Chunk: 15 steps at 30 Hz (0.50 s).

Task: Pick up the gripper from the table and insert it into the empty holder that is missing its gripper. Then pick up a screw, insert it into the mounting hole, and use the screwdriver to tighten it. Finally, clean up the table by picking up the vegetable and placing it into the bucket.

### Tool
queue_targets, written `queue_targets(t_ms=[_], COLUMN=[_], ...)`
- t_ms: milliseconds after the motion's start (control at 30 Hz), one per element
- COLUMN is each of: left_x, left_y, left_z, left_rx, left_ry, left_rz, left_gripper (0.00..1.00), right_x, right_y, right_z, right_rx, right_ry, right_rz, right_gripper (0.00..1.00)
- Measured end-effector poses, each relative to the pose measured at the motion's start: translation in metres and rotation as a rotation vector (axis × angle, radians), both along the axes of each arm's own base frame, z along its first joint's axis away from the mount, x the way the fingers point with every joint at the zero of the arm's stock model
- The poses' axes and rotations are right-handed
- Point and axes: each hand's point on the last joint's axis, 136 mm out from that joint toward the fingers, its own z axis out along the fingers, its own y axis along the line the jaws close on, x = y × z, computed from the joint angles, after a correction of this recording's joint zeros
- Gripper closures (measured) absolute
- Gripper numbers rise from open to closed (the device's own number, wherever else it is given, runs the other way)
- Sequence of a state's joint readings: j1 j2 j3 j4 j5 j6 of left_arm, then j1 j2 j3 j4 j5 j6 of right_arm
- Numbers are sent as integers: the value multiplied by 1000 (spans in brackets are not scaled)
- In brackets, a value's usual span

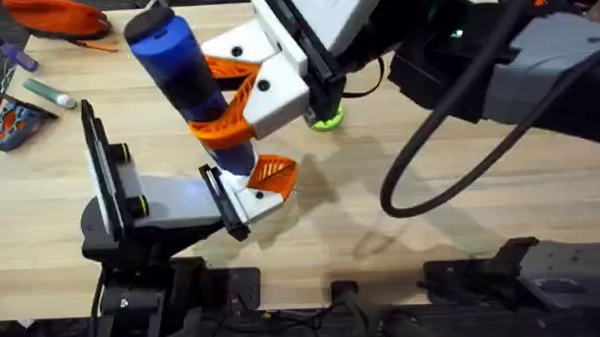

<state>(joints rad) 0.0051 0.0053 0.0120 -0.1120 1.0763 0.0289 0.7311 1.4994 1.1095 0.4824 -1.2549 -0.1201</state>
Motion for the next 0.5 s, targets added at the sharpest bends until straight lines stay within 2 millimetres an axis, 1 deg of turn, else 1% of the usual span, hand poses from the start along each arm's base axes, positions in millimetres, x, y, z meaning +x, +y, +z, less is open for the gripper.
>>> queue_targets(t_ms=[200,333,500], left_x=[0,0,0], left_y=[0,0,0], left_z=[0,0,0], left_rx=[0,-2,-2], left_ry=[0,4,6], left_rz=[0,0,0], left_gripper=[985,985,985], right_x=[0,4,4], right_y=[0,4,4], right_z=[-1,-8,-7], right_rx=[-2,-9,-9], right_ry=[2,11,11], right_rz=[0,3,6], right_gripper=[980,980,980])
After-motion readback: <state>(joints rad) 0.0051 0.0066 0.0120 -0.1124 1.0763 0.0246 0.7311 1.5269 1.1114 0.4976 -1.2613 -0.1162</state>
